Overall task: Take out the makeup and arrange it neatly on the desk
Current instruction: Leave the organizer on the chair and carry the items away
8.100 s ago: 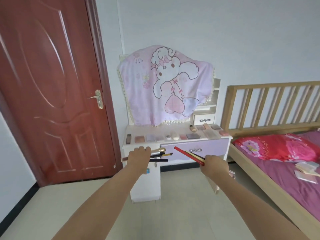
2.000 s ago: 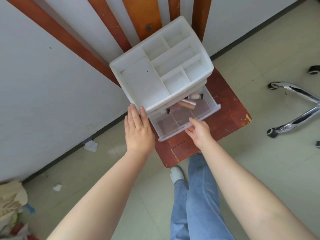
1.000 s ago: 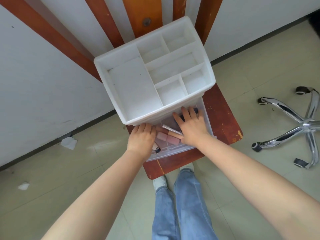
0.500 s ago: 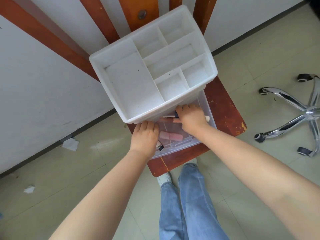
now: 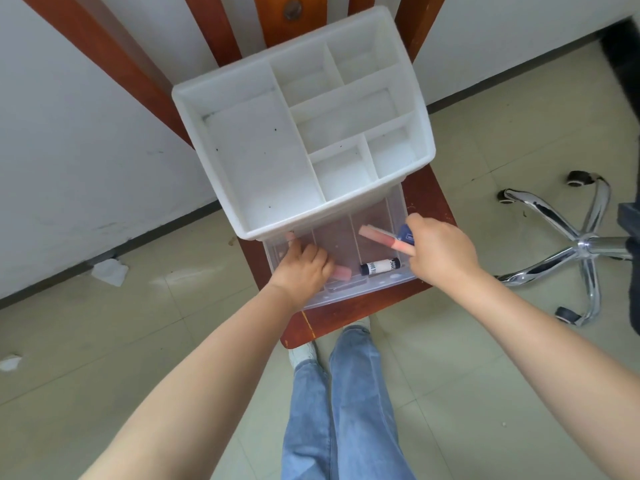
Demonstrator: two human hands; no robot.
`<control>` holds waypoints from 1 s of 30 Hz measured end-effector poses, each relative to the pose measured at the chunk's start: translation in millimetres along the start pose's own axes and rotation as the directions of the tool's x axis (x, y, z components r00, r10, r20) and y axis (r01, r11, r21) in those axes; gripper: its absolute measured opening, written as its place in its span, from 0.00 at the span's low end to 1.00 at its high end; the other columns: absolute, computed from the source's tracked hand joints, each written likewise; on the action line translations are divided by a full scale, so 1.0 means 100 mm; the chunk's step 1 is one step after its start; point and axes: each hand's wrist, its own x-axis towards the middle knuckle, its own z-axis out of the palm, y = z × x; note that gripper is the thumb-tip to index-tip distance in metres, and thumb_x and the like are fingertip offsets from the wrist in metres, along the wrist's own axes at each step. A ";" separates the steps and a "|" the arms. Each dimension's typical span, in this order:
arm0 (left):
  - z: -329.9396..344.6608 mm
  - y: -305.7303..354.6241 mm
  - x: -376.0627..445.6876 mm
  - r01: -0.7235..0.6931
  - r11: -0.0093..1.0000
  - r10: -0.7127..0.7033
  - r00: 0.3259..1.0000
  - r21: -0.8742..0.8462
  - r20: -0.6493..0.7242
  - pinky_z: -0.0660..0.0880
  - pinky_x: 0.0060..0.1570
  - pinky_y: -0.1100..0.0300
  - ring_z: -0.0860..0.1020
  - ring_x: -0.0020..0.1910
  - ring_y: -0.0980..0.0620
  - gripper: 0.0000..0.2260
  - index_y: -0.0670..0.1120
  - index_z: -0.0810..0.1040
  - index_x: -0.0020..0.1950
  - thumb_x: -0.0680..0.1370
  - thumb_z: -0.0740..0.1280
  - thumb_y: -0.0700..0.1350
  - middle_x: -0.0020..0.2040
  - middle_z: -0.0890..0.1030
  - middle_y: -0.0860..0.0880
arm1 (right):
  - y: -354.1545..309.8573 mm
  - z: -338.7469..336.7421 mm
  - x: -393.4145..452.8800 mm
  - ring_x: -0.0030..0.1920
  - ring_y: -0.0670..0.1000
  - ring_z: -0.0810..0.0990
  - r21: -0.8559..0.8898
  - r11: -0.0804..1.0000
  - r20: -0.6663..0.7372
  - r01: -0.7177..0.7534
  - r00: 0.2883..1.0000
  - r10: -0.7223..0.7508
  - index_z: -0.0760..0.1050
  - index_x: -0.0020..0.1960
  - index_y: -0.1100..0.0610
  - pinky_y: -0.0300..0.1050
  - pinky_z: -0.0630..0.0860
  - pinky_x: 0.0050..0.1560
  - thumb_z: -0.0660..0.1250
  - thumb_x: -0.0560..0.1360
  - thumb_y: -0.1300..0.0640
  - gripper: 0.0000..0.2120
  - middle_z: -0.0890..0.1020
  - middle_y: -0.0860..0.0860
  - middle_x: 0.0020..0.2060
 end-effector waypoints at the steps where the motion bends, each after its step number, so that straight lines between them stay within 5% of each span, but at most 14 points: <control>1: 0.00 0.00 0.02 -0.020 1.000 0.019 1.000 0.024 0.003 0.54 0.68 0.38 0.67 0.61 0.37 0.18 0.36 0.59 0.67 0.77 0.51 0.33 0.62 0.68 0.37 | 0.02 0.02 -0.02 0.42 0.59 0.75 -0.005 1.000 0.022 -0.011 1.000 0.011 0.71 0.52 0.58 0.44 0.65 0.36 0.67 0.68 0.65 0.14 0.79 0.56 0.46; 4: 0.01 0.01 0.04 0.014 1.000 -0.014 0.999 0.017 -0.029 0.54 0.70 0.39 0.70 0.59 0.39 0.15 0.39 0.67 0.63 0.77 0.53 0.34 0.59 0.73 0.41 | 0.02 0.08 -0.02 0.44 0.59 0.77 -0.055 0.999 0.049 0.000 0.999 0.003 0.70 0.53 0.58 0.44 0.64 0.36 0.66 0.68 0.66 0.14 0.78 0.56 0.47; 6: -0.02 0.00 0.03 0.118 0.988 -0.103 0.984 0.097 -0.144 0.64 0.67 0.45 0.77 0.53 0.49 0.12 0.49 0.77 0.55 0.73 0.62 0.43 0.50 0.80 0.51 | -0.05 0.12 0.02 0.44 0.58 0.77 -0.119 0.990 0.061 0.071 0.996 -0.064 0.68 0.53 0.59 0.45 0.63 0.36 0.65 0.68 0.66 0.14 0.78 0.56 0.47; 8: -0.04 -0.02 0.01 0.176 0.982 -0.164 0.972 0.062 -0.166 0.73 0.59 0.50 0.79 0.46 0.52 0.11 0.52 0.81 0.46 0.64 0.72 0.48 0.42 0.82 0.53 | -0.12 0.17 0.06 0.45 0.58 0.77 -0.153 0.975 0.099 0.160 0.984 -0.146 0.68 0.53 0.59 0.45 0.62 0.36 0.64 0.69 0.67 0.14 0.78 0.56 0.47; 10: -0.08 -0.04 0.00 0.286 0.958 -0.279 0.944 0.017 -0.175 0.78 0.40 0.59 0.80 0.38 0.53 0.16 0.52 0.82 0.37 0.51 0.76 0.51 0.35 0.81 0.53 | -0.18 0.20 0.12 0.46 0.58 0.77 -0.158 0.959 0.158 0.237 0.964 -0.213 0.68 0.55 0.59 0.46 0.64 0.37 0.63 0.70 0.67 0.15 0.78 0.56 0.48; 14: -0.10 0.02 -0.01 0.405 0.914 -0.395 0.892 0.001 -0.219 0.73 0.28 0.64 0.80 0.33 0.51 0.13 0.51 0.81 0.32 0.50 0.75 0.49 0.38 0.83 0.49 | -0.30 0.24 0.26 0.52 0.59 0.77 -0.238 0.912 0.284 0.334 0.922 -0.264 0.67 0.58 0.61 0.47 0.65 0.40 0.62 0.71 0.67 0.16 0.78 0.58 0.52; 20: -0.08 -0.09 0.08 0.248 0.967 -0.254 0.945 -0.055 -0.205 0.75 0.39 0.60 0.79 0.47 0.46 0.16 0.43 0.80 0.48 0.62 0.74 0.46 0.45 0.81 0.44 | -0.36 0.36 0.33 0.57 0.60 0.75 -0.324 0.865 0.393 0.383 0.886 -0.245 0.67 0.61 0.62 0.49 0.70 0.49 0.61 0.72 0.69 0.18 0.76 0.58 0.57; 22: -0.12 -0.14 0.06 0.195 0.980 -0.195 0.957 -0.022 -0.214 0.74 0.39 0.61 0.79 0.46 0.48 0.15 0.43 0.80 0.46 0.62 0.75 0.45 0.44 0.81 0.45 | -0.39 0.42 0.33 0.58 0.60 0.74 -0.346 0.853 0.380 0.391 0.890 -0.253 0.66 0.62 0.63 0.49 0.70 0.52 0.60 0.72 0.69 0.19 0.76 0.59 0.58; 26: -0.15 -0.18 -0.04 0.117 0.992 -0.126 0.959 -0.052 -0.253 0.70 0.24 0.68 0.79 0.28 0.54 0.16 0.48 0.79 0.27 0.43 0.79 0.45 0.26 0.79 0.51 | -0.42 0.47 0.34 0.57 0.61 0.74 -0.368 0.845 0.352 0.389 0.899 -0.260 0.66 0.61 0.63 0.50 0.70 0.52 0.61 0.70 0.69 0.19 0.76 0.59 0.57; 30: -0.13 -0.20 -0.10 -0.031 0.996 -0.004 0.928 -0.088 -0.373 0.71 0.23 0.66 0.81 0.31 0.50 0.17 0.46 0.78 0.27 0.43 0.79 0.40 0.26 0.78 0.49 | -0.42 0.47 0.36 0.55 0.61 0.74 -0.377 0.851 0.264 0.365 0.923 -0.279 0.67 0.58 0.64 0.50 0.69 0.50 0.58 0.72 0.69 0.15 0.77 0.60 0.54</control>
